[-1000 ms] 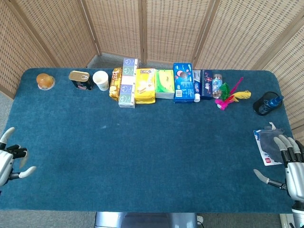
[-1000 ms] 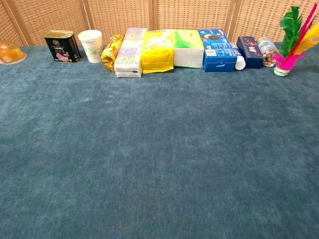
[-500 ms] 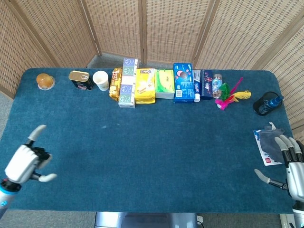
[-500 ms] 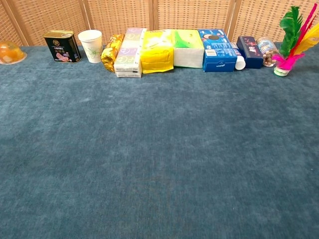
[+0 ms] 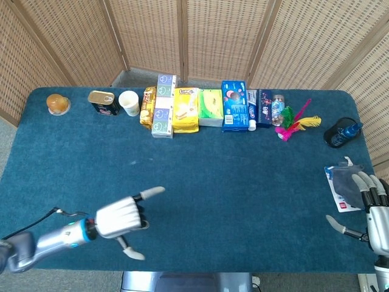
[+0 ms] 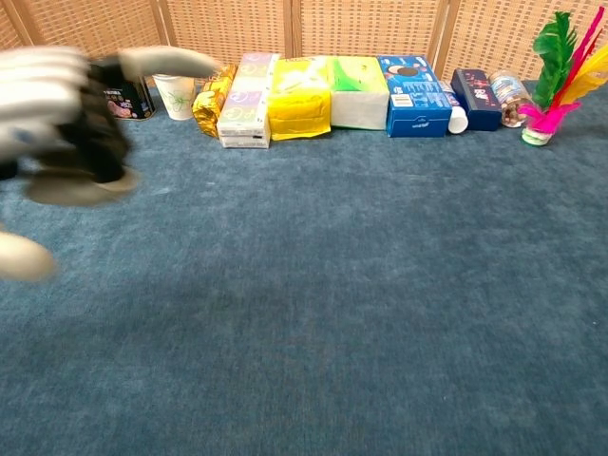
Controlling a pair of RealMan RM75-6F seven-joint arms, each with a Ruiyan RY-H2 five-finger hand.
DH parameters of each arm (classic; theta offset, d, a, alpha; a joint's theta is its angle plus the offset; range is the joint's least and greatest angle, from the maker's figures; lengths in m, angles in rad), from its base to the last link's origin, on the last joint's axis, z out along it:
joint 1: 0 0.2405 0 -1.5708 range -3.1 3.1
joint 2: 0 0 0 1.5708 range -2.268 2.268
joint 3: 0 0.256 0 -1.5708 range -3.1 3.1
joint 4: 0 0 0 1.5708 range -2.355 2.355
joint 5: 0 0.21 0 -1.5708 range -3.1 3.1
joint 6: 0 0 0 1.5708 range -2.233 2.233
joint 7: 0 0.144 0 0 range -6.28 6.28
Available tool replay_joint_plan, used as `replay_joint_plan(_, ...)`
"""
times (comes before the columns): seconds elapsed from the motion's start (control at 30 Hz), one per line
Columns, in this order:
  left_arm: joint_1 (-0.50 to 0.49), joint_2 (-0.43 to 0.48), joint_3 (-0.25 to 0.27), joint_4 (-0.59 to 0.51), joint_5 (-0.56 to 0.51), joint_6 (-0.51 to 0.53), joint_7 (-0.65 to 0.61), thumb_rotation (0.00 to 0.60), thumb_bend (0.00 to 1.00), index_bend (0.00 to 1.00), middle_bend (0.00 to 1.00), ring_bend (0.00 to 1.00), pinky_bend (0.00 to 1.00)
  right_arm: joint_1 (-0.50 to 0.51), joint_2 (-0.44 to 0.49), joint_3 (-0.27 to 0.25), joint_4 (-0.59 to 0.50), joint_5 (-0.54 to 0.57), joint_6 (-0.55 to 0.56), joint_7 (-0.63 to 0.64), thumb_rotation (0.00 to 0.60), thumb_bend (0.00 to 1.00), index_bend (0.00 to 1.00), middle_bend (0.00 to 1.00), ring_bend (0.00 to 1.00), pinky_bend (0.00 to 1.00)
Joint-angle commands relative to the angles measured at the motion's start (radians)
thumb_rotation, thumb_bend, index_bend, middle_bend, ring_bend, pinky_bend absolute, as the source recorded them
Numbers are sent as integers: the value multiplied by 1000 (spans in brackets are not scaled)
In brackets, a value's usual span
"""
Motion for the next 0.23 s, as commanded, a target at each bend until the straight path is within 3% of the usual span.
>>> replay_joint_plan(0.03,-118,-40,-26,-99,26,-149,84,0,0,1000,1000,946,0,-1,2,1,2,2,0,7,250,0,27,0,0,0)
replay_joint_plan(0.23,-186,-95,-33,-148,0,-253,140,0,0,1000,1000,946,0,-3,11,8,6,15,0,32,248,0,27,0,0,0)
